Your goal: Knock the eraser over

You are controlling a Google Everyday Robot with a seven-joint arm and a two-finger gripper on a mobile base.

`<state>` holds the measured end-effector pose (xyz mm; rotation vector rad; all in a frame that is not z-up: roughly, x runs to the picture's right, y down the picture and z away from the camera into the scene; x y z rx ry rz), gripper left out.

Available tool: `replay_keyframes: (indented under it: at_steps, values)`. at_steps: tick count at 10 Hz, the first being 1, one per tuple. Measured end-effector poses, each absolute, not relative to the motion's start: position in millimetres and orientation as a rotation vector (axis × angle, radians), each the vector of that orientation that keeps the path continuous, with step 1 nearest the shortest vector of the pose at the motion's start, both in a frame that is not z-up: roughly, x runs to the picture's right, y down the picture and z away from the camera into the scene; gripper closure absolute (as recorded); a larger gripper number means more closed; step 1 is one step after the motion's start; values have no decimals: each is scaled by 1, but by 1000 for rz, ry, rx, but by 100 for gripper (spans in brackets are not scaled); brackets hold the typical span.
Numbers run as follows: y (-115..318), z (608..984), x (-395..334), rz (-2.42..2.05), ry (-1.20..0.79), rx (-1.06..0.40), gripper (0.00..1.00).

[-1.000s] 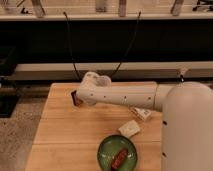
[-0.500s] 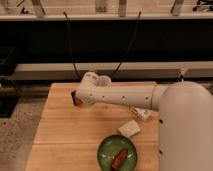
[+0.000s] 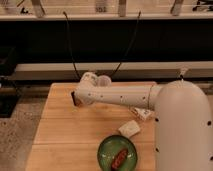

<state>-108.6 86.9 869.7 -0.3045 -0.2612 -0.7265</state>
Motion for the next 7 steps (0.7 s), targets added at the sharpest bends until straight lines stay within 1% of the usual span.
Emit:
replay_keyframes:
  at_steps: [7]
  values:
    - [81, 882, -136, -764, -276, -282, 97]
